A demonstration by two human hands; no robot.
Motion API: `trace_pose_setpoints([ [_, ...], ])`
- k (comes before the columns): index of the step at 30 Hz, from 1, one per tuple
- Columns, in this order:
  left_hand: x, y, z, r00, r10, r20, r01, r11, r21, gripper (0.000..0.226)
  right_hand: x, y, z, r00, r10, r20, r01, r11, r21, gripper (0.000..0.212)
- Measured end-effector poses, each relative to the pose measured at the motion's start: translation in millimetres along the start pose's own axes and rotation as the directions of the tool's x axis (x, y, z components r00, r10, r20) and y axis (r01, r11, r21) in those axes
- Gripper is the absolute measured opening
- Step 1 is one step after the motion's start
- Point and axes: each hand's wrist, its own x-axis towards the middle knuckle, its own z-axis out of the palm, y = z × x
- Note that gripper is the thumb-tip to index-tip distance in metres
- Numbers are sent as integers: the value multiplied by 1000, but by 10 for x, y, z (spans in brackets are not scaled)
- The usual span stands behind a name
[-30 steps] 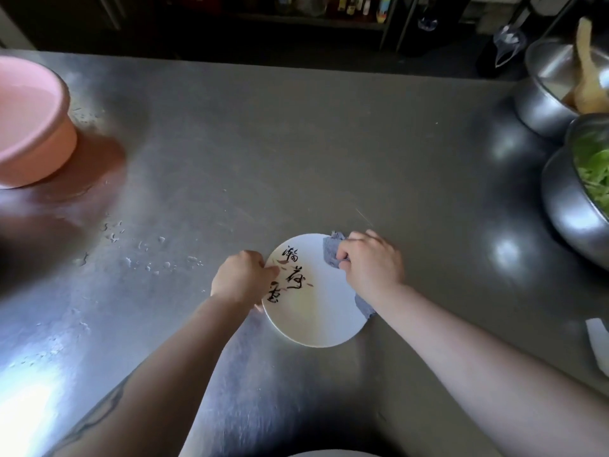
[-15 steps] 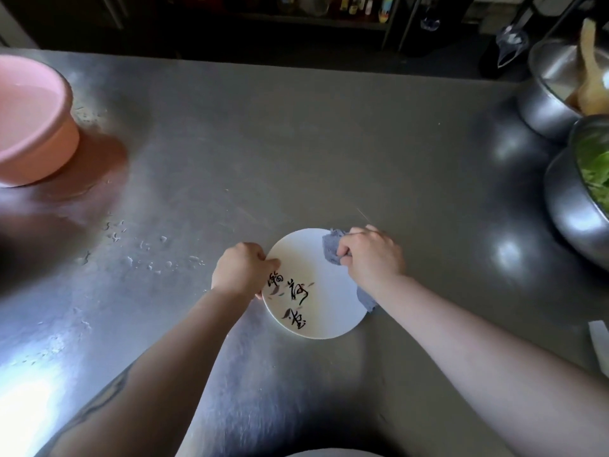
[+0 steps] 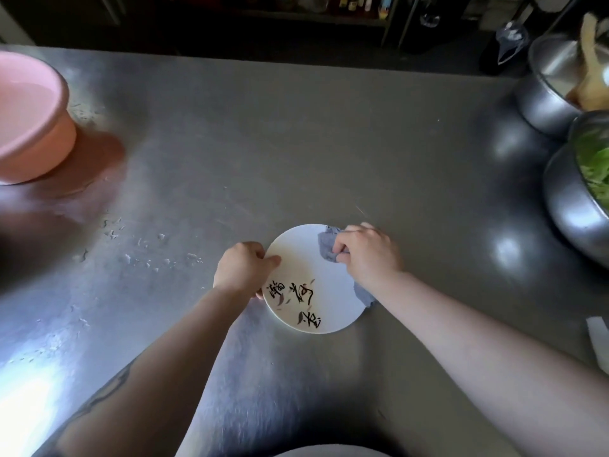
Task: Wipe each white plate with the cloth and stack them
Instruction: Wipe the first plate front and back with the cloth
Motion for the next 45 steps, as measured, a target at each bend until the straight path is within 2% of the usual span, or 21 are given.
trace_pose_setpoints([
  [7,-137,-50,55,998,-46,-46,42,995,-90,26,-447,71,40,999,43,24,-43,999,-6,9],
  [16,-237,-3,70,994,-77,-74,72,995,-71,24,-811,-192,214,999,34,27,-36,998,54,12],
  [26,-362,-112,86,993,-99,-64,90,988,-127,34,-729,-568,327,991,-31,128,-3,967,254,12],
  [34,-435,-258,8,993,-105,54,113,976,-185,25,-448,-592,332,998,-46,40,38,981,190,6],
  [38,-466,-302,-21,990,-114,82,128,973,-193,24,-289,-410,216,995,94,12,-95,986,139,9],
  [40,-472,-313,-31,988,-116,101,135,968,-212,23,-266,-271,139,992,122,-8,-122,991,49,11],
  [43,-487,-319,-16,985,-127,120,152,959,-237,21,-398,-181,120,996,87,16,-86,996,-35,13],
  [45,-520,-322,18,987,-121,108,144,961,-236,21,-555,-216,195,997,41,58,-41,999,9,11],
])
